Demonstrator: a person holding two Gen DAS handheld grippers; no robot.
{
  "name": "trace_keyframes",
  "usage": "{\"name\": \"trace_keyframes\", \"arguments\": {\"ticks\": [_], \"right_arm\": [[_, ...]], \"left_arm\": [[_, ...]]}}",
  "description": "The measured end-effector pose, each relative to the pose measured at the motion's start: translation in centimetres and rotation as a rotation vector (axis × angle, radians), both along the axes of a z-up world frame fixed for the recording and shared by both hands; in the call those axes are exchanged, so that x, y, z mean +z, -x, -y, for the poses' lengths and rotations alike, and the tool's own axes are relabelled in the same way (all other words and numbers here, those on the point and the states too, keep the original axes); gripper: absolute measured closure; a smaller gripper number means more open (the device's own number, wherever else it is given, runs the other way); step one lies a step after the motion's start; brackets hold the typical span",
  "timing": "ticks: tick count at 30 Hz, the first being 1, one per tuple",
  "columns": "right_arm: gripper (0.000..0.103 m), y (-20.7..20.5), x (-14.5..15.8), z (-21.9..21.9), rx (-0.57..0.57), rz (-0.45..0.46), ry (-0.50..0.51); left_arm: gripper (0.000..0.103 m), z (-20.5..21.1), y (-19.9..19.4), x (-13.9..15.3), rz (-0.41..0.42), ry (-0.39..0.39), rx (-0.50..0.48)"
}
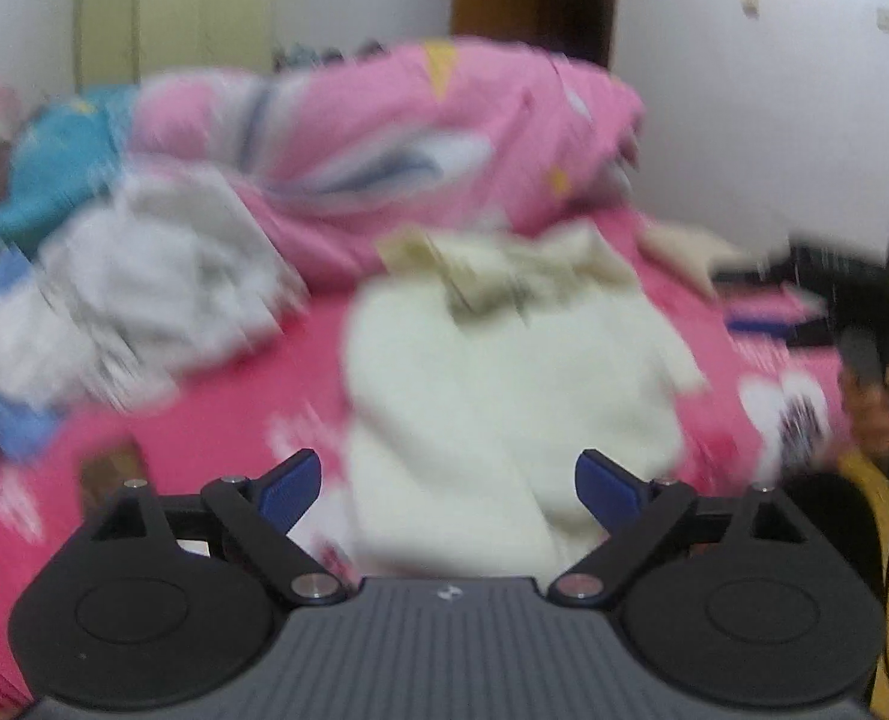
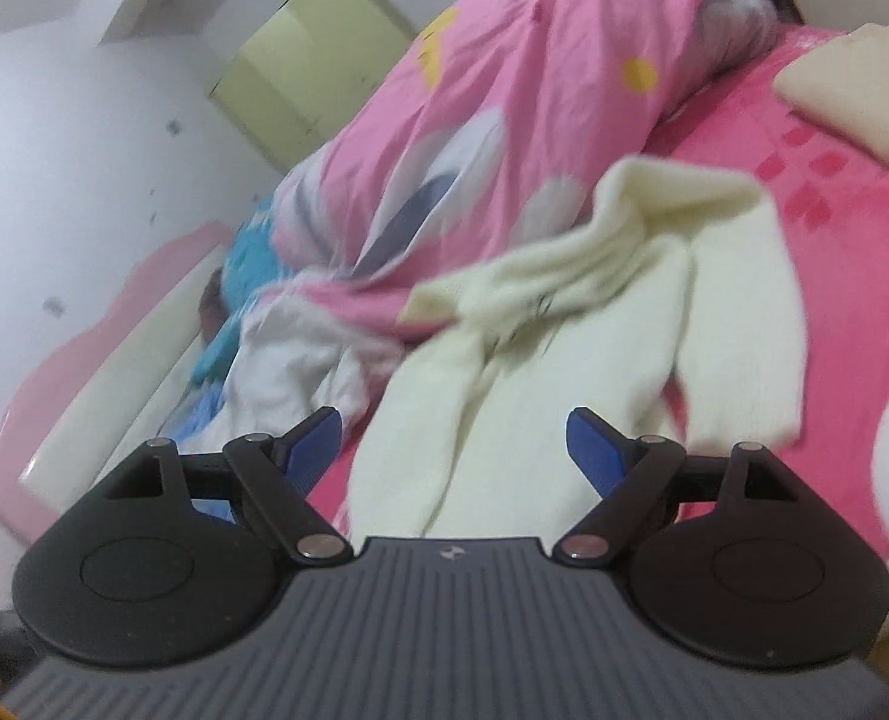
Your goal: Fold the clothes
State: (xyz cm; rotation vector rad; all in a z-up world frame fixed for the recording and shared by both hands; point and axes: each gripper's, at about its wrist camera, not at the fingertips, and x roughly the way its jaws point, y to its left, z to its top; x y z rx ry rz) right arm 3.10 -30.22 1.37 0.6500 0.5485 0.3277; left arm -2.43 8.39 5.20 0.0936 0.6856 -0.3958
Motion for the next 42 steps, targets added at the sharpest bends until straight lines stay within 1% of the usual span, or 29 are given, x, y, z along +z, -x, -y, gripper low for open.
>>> {"name": "trace_keyframes", "arguments": {"ticks": [2, 4, 6, 8, 9, 10, 11, 12, 13, 14, 15, 16, 17, 18, 19, 20, 21, 23, 25, 26, 30, 33, 36, 39, 42], "right_arm": [[0.021, 1.1, -0.4, -0.8, 0.014, -0.002, 0.015], [0.021, 1.5, -0.8, -1.3, 0.034, -0.001, 0.028], [0.021, 1.4, -1.4, -1.8, 0.056, 0.000, 0.054], [0.021, 0.9, -2.1, -2.3, 0.079, -0.002, 0.092], [0.021, 0.6, -2.4, -2.5, 0.090, -0.002, 0.110], [0.021, 0.0, -3.0, -2.7, 0.099, -0.004, 0.129], [0.021, -0.6, -3.6, -2.8, 0.104, -0.005, 0.143], [0.021, -1.2, -4.2, -3.0, 0.106, -0.007, 0.152], [0.021, -1.8, -4.8, -3.1, 0.111, 0.000, 0.156], [0.023, -2.4, -5.4, -3.2, 0.116, 0.007, 0.161], [0.025, -3.0, -6.0, -3.3, 0.122, 0.014, 0.165], [0.028, -3.5, -6.5, -3.6, 0.130, 0.027, 0.178], [0.034, -4.0, -7.0, -3.8, 0.137, 0.040, 0.192], [0.041, -4.4, -7.5, -4.0, 0.132, 0.055, 0.227], [0.044, -4.8, -8.0, -4.3, 0.128, 0.070, 0.261], [0.050, -5.1, -8.5, -4.4, 0.125, 0.081, 0.286], [0.054, -5.3, -9.1, -4.4, 0.122, 0.092, 0.296], [0.054, -5.5, -10.2, -4.3, 0.112, 0.112, 0.301], [0.054, -5.4, -11.1, -4.1, 0.104, 0.134, 0.295], [0.054, -5.3, -11.3, -4.3, 0.104, 0.150, 0.308], [0.052, -4.5, -12.4, -4.9, 0.102, 0.213, 0.359], [0.052, -4.5, -12.8, -5.1, 0.105, 0.244, 0.376], [0.052, -5.0, -13.1, -4.5, 0.104, 0.240, 0.326], [0.052, -5.2, -13.2, -4.2, 0.103, 0.240, 0.292], [0.052, -5.3, -13.3, -3.8, 0.103, 0.239, 0.259]], "left_arm": [[0.011, 1.3, 0.1, -2.7, -0.024, -0.013, -0.011], [0.011, 2.4, -0.1, -5.1, -0.020, -0.035, -0.008], [0.012, 3.7, -0.7, -7.0, -0.001, -0.079, 0.005], [0.016, 5.2, -1.6, -8.9, 0.012, -0.125, -0.008], [0.017, 5.9, -2.1, -9.9, 0.011, -0.150, -0.031], [0.021, 6.6, -2.6, -10.9, 0.011, -0.176, -0.048], [0.030, 7.0, -3.1, -11.7, 0.012, -0.207, -0.050], [0.034, 7.4, -3.6, -12.5, 0.014, -0.233, -0.049], [0.044, 7.5, -3.9, -13.1, 0.013, -0.238, -0.038], [0.054, 7.3, -4.3, -13.6, 0.009, -0.226, -0.023], [0.061, 7.1, -4.6, -13.8, 0.009, -0.216, -0.009], [0.078, 6.8, -4.8, -13.8, 0.017, -0.211, 0.003], [0.085, 6.5, -4.9, -13.8, 0.026, -0.205, 0.015], [0.086, 6.2, -5.1, -13.6, 0.035, -0.199, 0.026], [0.088, 5.7, -5.1, -13.1, 0.044, -0.186, 0.037], [0.088, 5.1, -5.2, -12.5, 0.047, -0.165, 0.048], [0.089, 4.5, -5.3, -11.8, 0.049, -0.144, 0.061], [0.089, 3.0, -6.0, -9.7, 0.058, -0.106, 0.107], [0.090, 1.1, -7.7, -6.8, 0.089, -0.072, 0.171], [0.090, 0.1, -8.5, -5.4, 0.104, -0.055, 0.203], [0.090, -3.6, -13.8, 0.4, 0.189, -0.012, 0.338], [0.090, -4.7, -18.4, 3.5, 0.261, -0.035, 0.413], [0.090, -4.9, -23.2, 5.5, 0.317, -0.062, 0.458], [0.090, -3.9, -27.9, 6.0, 0.360, -0.097, 0.474], [0.089, -1.7, -32.2, 4.4, 0.375, -0.149, 0.456]]}}
